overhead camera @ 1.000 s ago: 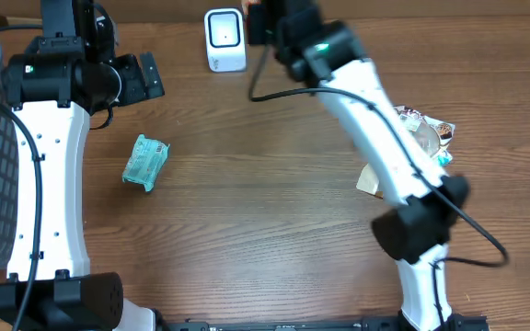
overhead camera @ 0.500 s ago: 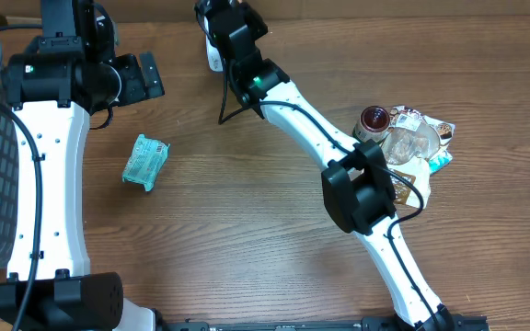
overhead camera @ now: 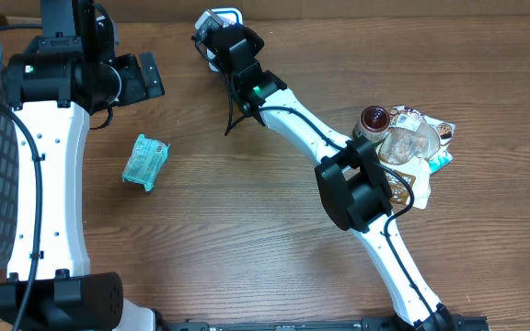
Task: Scan the item barcode
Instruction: 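Lift the orange pack and hold it over the scanner, then carry the orange pack right and drop it on the table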
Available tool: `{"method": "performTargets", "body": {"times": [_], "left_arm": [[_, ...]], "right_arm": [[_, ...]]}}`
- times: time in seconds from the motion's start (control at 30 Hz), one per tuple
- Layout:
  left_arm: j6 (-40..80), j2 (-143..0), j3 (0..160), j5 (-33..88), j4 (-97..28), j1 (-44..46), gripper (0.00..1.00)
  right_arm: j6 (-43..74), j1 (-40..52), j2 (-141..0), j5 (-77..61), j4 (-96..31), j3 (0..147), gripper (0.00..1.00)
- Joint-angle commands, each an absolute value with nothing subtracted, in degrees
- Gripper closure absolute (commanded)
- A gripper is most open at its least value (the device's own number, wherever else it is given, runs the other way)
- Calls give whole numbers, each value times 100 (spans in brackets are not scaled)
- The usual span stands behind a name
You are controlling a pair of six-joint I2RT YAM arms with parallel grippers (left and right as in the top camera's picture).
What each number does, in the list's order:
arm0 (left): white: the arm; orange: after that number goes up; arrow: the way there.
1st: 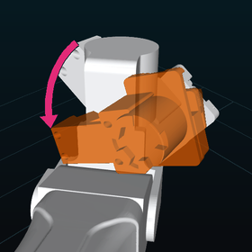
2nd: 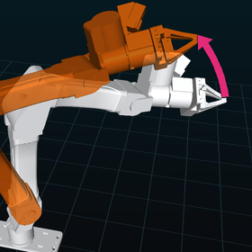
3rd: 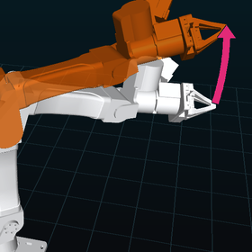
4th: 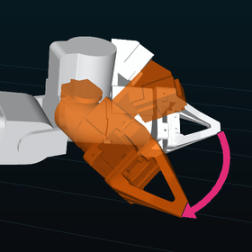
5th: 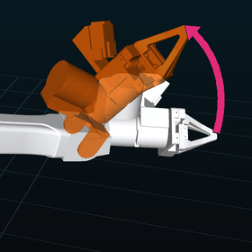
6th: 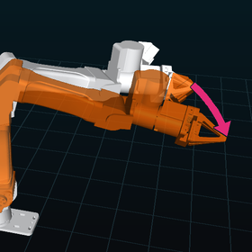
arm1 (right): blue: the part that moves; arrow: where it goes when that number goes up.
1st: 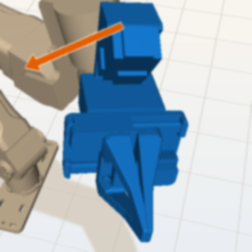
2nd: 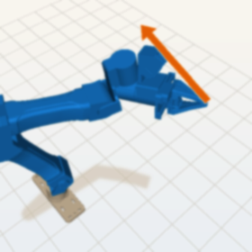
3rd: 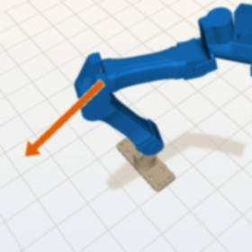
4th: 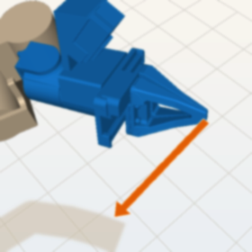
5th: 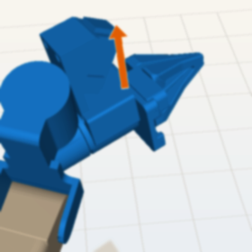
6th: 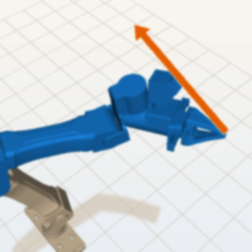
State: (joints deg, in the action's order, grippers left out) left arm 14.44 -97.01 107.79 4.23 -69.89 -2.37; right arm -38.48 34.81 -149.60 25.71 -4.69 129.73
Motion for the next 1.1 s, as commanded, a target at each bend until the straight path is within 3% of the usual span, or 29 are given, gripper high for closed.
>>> {"method": "performTargets", "body": {"times": [0.0, 0.4, 0.57, 0.73, 0.9, 1.07], "left_arm": [[1372, -9730, 10777, 403, -6987, -257, 0], [1372, -9730, 10777, 403, -6987, -257, 0], [1372, -9730, 10777, 403, -6987, -257, 0], [1372, -9730, 10777, 403, -6987, -257, 0], [1372, -9730, 10777, 403, -6987, -257, 1], [1372, -9730, 10777, 403, -6987, -257, 0]], "right_arm": [[-3911, 3439, -14971, 2539, -429, 12925, 96], [-3527, 3430, -14385, 2515, -871, 12927, 96], [-3173, 3428, -13594, 2303, -2226, 12927, 96], [-1852, 3509, -12840, 2279, -4477, 12929, 96], [1393, 3492, -12322, 1894, -6801, 12934, 96], [2777, 3159, -12350, 1129, -8737, 12654, 96]]}}
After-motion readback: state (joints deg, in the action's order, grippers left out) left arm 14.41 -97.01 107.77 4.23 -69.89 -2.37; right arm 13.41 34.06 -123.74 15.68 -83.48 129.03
